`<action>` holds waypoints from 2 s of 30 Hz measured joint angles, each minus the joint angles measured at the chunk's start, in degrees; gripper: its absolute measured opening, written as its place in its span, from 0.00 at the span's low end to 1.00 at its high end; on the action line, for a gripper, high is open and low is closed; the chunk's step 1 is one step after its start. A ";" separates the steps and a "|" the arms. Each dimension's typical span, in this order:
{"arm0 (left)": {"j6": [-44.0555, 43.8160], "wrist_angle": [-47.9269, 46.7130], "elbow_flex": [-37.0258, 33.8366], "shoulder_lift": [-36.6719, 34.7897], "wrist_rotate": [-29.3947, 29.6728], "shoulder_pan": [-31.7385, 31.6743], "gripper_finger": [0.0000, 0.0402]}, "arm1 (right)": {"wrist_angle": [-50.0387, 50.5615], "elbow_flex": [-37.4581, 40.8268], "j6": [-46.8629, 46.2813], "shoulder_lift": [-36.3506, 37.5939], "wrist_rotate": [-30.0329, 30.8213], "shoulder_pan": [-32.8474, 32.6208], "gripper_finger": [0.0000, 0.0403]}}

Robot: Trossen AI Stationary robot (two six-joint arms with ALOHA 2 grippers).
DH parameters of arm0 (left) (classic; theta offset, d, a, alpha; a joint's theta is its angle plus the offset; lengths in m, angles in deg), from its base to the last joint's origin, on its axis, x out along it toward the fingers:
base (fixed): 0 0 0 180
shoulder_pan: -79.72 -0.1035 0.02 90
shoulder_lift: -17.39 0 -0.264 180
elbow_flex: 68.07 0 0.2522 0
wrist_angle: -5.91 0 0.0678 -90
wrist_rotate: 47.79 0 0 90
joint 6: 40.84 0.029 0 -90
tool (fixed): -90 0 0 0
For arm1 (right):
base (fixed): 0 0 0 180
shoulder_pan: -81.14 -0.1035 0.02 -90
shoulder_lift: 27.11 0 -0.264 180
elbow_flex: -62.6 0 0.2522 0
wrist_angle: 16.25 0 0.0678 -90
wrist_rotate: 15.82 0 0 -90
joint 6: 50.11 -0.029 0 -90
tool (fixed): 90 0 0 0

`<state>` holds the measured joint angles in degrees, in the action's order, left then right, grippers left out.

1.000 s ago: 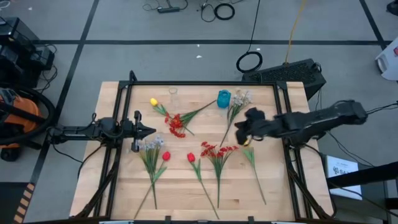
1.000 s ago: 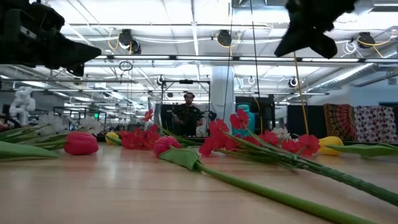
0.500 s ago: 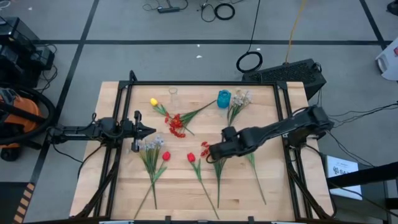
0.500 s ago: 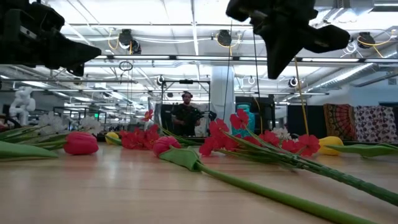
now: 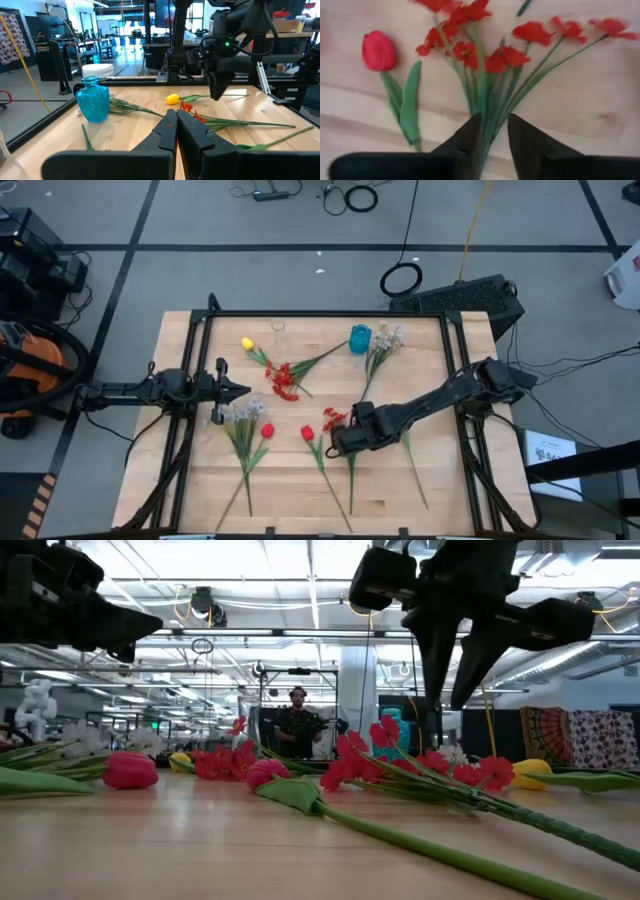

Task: Sort flowers into vase by color
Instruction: Put the red flower into the blue vase

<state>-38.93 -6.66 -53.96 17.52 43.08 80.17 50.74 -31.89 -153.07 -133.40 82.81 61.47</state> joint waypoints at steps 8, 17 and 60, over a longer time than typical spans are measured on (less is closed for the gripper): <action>0.00 0.00 0.01 0.00 -0.01 0.00 0.04 | -2.61 0.00 0.00 -3.75 -2.91 -0.71 0.43; 0.00 0.00 -0.01 -0.02 0.00 0.00 0.04 | -6.75 0.00 0.04 -8.73 -6.75 -0.80 0.50; -0.02 0.00 -0.01 0.00 -0.02 0.00 0.04 | -1.54 -2.88 14.27 -5.82 2.21 -1.20 0.01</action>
<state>-38.95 -6.66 -53.97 17.53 43.05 80.17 49.20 -34.77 -138.80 -139.22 85.01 60.27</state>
